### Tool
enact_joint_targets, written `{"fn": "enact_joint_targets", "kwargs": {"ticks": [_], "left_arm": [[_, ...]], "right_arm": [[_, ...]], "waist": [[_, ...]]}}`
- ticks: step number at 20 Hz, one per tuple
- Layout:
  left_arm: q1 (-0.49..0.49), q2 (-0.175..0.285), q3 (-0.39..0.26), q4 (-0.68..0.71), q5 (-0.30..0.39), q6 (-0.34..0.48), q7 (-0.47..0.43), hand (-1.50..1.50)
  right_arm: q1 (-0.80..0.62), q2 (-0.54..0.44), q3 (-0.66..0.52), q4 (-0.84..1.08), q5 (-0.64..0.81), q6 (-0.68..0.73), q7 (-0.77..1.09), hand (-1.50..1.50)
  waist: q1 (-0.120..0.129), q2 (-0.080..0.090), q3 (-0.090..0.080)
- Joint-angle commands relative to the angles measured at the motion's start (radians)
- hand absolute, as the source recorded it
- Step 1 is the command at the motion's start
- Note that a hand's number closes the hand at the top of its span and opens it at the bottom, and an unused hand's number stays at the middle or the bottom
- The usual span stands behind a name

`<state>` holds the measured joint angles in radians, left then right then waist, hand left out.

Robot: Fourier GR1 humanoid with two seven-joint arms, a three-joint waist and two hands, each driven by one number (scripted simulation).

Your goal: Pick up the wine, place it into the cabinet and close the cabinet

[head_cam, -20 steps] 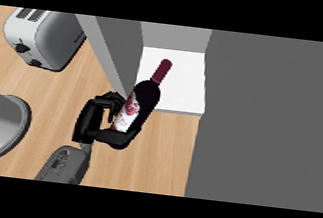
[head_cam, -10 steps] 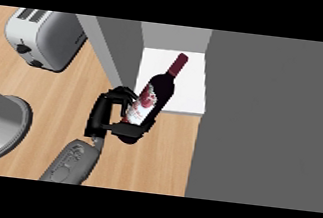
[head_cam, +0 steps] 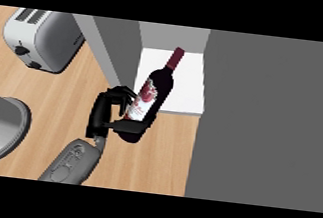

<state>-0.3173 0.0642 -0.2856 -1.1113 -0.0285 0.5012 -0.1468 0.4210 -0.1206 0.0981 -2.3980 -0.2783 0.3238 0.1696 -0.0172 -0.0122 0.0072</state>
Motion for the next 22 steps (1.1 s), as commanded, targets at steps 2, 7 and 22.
{"fn": "enact_joint_targets", "kwargs": {"ticks": [2, 7, 22], "left_arm": [[-0.211, -0.061, -0.066, 0.106, 0.006, 0.035, 0.07, 1.5], [-0.23, -0.06, -0.105, 0.165, -0.081, 0.115, 0.132, 1.5], [-0.201, -0.05, -0.069, 0.234, -0.12, 0.217, 0.2, 1.5]], "right_arm": [[-0.007, -0.008, -0.017, -0.084, -0.079, -0.013, 0.049, -1.5], [-0.001, -0.003, -0.009, -0.071, -0.084, 0.011, 0.014, -1.5], [-0.008, -0.008, 0.008, -0.055, -0.094, 0.027, 0.017, -1.5]], "waist": [[-0.033, 0.018, -0.008], [-0.061, 0.022, -0.007], [-0.091, 0.034, -0.009]]}}
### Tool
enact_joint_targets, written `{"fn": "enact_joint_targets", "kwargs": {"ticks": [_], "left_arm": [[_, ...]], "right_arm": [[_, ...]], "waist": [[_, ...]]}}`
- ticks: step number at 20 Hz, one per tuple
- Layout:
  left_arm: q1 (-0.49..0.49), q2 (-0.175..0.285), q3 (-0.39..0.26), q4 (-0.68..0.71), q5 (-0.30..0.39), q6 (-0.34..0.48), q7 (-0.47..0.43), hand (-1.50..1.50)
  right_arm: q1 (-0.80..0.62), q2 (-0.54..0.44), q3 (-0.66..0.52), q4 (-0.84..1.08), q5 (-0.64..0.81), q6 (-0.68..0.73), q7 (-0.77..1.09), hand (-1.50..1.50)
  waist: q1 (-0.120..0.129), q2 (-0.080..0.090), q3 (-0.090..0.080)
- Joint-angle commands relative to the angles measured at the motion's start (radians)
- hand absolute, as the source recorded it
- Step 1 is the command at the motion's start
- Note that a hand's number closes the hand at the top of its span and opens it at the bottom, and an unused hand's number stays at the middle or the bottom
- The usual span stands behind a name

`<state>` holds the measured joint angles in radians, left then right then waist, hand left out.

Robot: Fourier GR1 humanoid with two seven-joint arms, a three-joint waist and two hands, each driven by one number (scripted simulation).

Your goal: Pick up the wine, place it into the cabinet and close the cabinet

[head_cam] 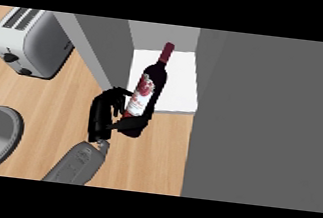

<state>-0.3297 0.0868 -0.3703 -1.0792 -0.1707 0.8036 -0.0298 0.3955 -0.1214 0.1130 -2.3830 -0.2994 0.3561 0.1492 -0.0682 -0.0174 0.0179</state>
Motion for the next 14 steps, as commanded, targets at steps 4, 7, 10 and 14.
{"fn": "enact_joint_targets", "kwargs": {"ticks": [4, 7, 10, 14], "left_arm": [[-0.21, -0.066, 0.045, 0.172, 0.053, -0.082, 0.08, 1.5], [-0.302, -0.065, 0.07, 0.262, 0.061, -0.118, 0.077, 1.5], [-0.327, -0.076, 0.1, 0.268, 0.079, -0.082, 0.086, 1.5], [-0.33, -0.065, 0.125, 0.264, 0.094, -0.036, 0.045, 1.5]], "right_arm": [[0.038, -0.007, 0.001, -0.074, -0.08, 0.006, 0.027, -1.5], [0.037, -0.006, -0.016, -0.05, -0.085, 0.009, 0.016, -1.5], [0.052, -0.001, 0.001, -0.04, -0.065, 0.028, -0.007, -1.5], [0.047, -0.01, 0.002, -0.072, -0.073, 0.021, 0.015, -1.5]], "waist": [[-0.056, 0.038, -0.02], [-0.031, 0.037, -0.019], [-0.041, 0.038, -0.019], [-0.049, 0.044, -0.022]]}}
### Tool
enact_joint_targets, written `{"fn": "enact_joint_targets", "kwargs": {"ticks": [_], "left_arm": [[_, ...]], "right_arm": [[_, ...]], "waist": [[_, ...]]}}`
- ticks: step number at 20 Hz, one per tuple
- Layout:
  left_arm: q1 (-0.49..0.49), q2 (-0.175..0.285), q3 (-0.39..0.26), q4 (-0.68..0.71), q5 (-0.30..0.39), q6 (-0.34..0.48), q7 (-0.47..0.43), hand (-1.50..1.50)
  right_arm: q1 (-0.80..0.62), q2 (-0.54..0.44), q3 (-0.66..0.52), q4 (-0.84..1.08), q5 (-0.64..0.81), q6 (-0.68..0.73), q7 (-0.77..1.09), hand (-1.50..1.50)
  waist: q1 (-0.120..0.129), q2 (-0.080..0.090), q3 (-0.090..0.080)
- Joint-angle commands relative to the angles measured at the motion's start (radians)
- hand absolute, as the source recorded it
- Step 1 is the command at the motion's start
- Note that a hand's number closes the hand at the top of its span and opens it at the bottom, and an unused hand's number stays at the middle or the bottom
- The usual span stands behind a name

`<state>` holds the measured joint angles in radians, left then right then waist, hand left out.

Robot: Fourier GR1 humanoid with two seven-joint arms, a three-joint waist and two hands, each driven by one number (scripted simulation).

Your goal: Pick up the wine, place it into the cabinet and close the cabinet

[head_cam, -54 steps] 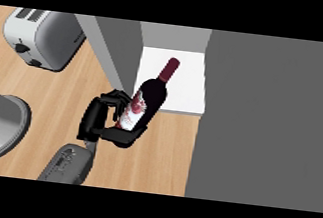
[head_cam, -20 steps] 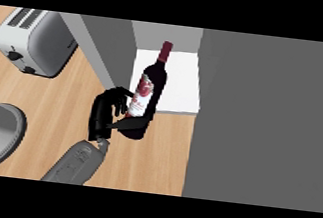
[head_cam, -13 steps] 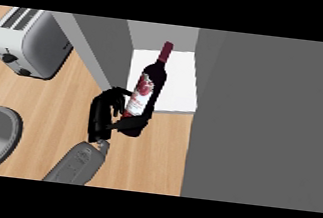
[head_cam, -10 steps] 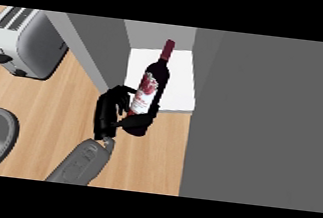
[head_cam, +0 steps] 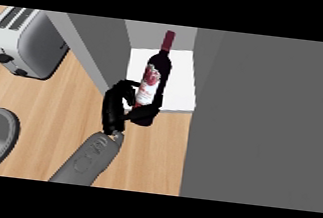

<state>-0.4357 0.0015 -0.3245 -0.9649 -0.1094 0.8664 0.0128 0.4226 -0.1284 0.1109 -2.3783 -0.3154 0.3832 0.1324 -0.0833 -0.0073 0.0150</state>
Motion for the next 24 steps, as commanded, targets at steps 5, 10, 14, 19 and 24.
{"fn": "enact_joint_targets", "kwargs": {"ticks": [5, 10, 14, 19, 24], "left_arm": [[-0.303, 0.071, -0.005, 0.233, -0.073, -0.087, 0.032, 1.5], [-0.394, 0.031, -0.066, 0.351, -0.148, -0.06, 0.065, 1.5], [-0.503, 0.0, -0.044, 0.466, -0.115, -0.065, 0.051, 1.5], [-0.59, -0.001, -0.058, 0.514, -0.044, -0.067, 0.081, 1.5], [-0.631, -0.001, -0.091, 0.626, -0.042, -0.035, 0.122, 1.5]], "right_arm": [[0.042, -0.009, 0.005, -0.067, -0.068, 0.018, 0.012, -1.5], [0.029, -0.021, -0.019, -0.037, -0.093, 0.031, 0.002, -1.5], [0.026, -0.02, -0.034, -0.049, -0.105, 0.035, -0.012, -1.5], [-0.004, -0.027, -0.052, 0.002, -0.12, 0.047, -0.018, -1.5], [-0.018, -0.045, -0.07, -0.021, -0.138, 0.042, 0.009, -1.5]], "waist": [[-0.046, 0.028, -0.015], [-0.041, 0.031, -0.014], [-0.04, 0.035, -0.016], [-0.042, 0.037, -0.016], [-0.052, 0.04, -0.016]]}}
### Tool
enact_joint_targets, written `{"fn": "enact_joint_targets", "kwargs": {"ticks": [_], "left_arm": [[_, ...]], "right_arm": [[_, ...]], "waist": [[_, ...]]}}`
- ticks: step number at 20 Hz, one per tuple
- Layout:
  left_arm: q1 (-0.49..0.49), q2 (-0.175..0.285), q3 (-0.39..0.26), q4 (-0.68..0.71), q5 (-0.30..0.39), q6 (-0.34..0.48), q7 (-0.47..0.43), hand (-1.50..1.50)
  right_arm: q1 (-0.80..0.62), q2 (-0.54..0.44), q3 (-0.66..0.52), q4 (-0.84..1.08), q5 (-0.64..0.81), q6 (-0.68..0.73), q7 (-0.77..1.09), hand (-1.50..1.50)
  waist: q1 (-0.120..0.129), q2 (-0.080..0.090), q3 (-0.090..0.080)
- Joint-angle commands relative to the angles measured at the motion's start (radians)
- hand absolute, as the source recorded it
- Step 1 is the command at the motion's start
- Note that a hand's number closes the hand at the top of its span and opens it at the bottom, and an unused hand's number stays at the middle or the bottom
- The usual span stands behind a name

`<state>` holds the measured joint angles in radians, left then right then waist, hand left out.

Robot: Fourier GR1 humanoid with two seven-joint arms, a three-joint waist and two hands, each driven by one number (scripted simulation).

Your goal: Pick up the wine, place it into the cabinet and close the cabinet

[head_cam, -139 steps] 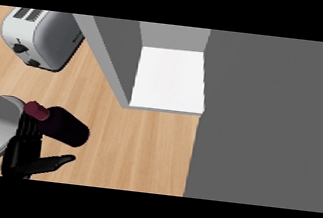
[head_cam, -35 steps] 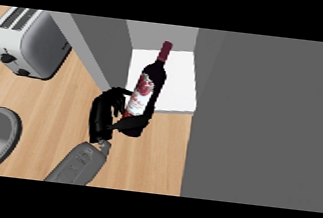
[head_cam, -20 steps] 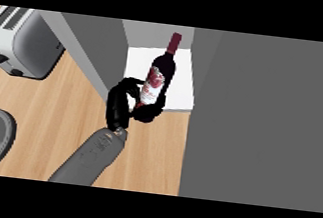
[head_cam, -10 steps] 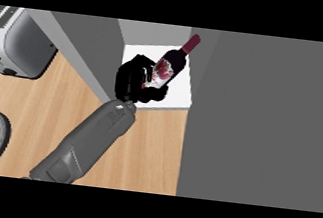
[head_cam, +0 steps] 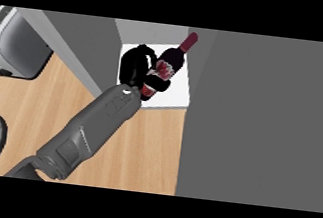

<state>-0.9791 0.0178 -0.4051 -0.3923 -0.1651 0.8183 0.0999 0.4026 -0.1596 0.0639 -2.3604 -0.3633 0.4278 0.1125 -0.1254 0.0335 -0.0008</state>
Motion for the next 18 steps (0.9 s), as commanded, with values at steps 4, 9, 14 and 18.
{"fn": "enact_joint_targets", "kwargs": {"ticks": [4, 9, 14, 18], "left_arm": [[-0.136, -0.017, -0.026, 0.142, -0.005, 0.04, 0.085, 1.5], [-0.12, -0.017, -0.052, 0.163, -0.012, 0.099, 0.054, -1.5], [-0.15, -0.017, -0.048, 0.235, -0.015, 0.085, 0.078, -1.5], [-0.156, -0.018, -0.063, 0.264, -0.029, 0.075, 0.07, -1.5]], "right_arm": [[0.021, 0.002, 0.002, -0.06, -0.083, -0.02, 0.043, -1.5], [0.015, -0.021, -0.024, -0.033, -0.092, 0.02, 0.011, -1.5], [0.043, -0.015, 0.001, -0.07, -0.084, 0.024, 0.011, -1.5], [0.015, -0.023, -0.035, -0.031, -0.105, 0.015, 0.01, -1.5]], "waist": [[-0.004, -0.001, 0.0], [-0.013, 0.002, 0.0], [-0.022, 0.004, 0.0], [-0.008, 0.006, 0.0]]}}
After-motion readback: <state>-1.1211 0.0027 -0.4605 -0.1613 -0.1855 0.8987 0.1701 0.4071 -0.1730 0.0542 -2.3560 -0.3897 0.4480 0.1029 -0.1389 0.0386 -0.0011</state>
